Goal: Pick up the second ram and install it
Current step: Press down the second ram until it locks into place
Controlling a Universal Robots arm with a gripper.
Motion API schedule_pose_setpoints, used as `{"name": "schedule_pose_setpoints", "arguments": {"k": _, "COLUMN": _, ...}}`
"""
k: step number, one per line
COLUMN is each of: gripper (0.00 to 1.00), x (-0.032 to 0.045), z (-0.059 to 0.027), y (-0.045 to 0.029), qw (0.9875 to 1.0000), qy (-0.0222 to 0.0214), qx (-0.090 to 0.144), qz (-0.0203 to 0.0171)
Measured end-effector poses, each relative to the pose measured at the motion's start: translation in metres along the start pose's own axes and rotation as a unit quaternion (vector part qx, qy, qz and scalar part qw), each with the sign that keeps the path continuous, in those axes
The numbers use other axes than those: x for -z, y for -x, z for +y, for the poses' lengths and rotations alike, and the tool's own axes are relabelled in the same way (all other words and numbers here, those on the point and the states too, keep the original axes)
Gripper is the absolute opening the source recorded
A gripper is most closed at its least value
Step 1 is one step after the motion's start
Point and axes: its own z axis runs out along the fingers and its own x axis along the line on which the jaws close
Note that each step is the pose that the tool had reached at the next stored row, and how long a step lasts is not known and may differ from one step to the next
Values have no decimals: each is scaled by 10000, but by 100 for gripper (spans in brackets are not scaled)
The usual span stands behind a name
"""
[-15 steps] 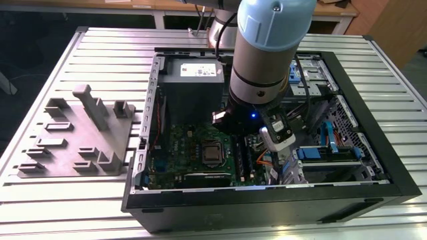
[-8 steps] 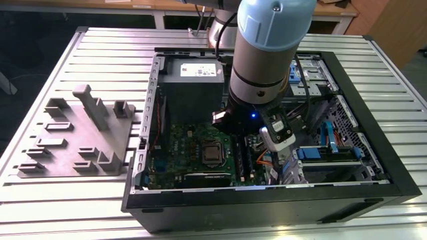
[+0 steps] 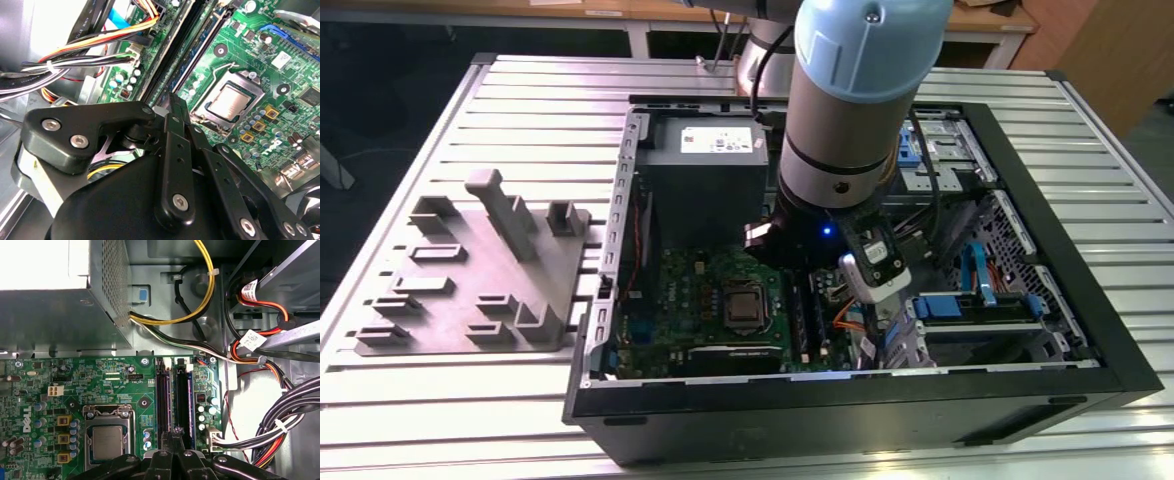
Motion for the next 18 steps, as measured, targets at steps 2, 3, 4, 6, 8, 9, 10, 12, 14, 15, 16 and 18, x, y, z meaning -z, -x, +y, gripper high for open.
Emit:
{"name": "schedule_pose_setpoints", "arguments": {"k": 2, "gripper": 10, "x": 0, "z": 0, "y": 0, "qw": 10000, "qy": 0, "qx": 0, "qz": 0}}
{"name": "schedule_pose_setpoints", "arguments": {"k": 3, "gripper": 10, "x": 0, "z": 0, "y": 0, "qw": 10000, "qy": 0, "qx": 0, "qz": -1}}
{"name": "schedule_pose_setpoints", "arguments": {"k": 4, "gripper": 10, "x": 0, "z": 0, "y": 0, "qw": 10000, "qy": 0, "qx": 0, "qz": -1}}
{"name": "schedule_pose_setpoints", "arguments": {"k": 6, "gripper": 10, "x": 0, "z": 1, "y": 0, "qw": 10000, "qy": 0, "qx": 0, "qz": -1}}
{"name": "schedule_pose_setpoints", "arguments": {"k": 8, "gripper": 10, "x": -1, "z": 20, "y": -2, "qw": 10000, "qy": -1, "qx": -1, "qz": -1}}
{"name": "schedule_pose_setpoints", "arguments": {"k": 9, "gripper": 10, "x": -4, "z": 40, "y": -3, "qw": 10000, "qy": 0, "qx": 0, "qz": -1}}
{"name": "schedule_pose_setpoints", "arguments": {"k": 10, "gripper": 10, "x": -6, "z": 64, "y": -5, "qw": 10000, "qy": 0, "qx": 0, "qz": -1}}
{"name": "schedule_pose_setpoints", "arguments": {"k": 12, "gripper": 10, "x": -11, "z": 116, "y": -9, "qw": 10000, "qy": 0, "qx": 0, "qz": -1}}
{"name": "schedule_pose_setpoints", "arguments": {"k": 14, "gripper": 10, "x": -16, "z": 165, "y": -11, "qw": 10000, "qy": 0, "qx": 0, "qz": -1}}
{"name": "schedule_pose_setpoints", "arguments": {"k": 15, "gripper": 10, "x": -18, "z": 185, "y": -12, "qw": 10000, "qy": 1, "qx": 0, "qz": -1}}
{"name": "schedule_pose_setpoints", "arguments": {"k": 16, "gripper": 10, "x": -19, "z": 203, "y": -13, "qw": 10000, "qy": 0, "qx": 0, "qz": -1}}
{"name": "schedule_pose_setpoints", "arguments": {"k": 18, "gripper": 10, "x": -21, "z": 227, "y": -14, "qw": 10000, "qy": 0, "qx": 0, "qz": -1}}
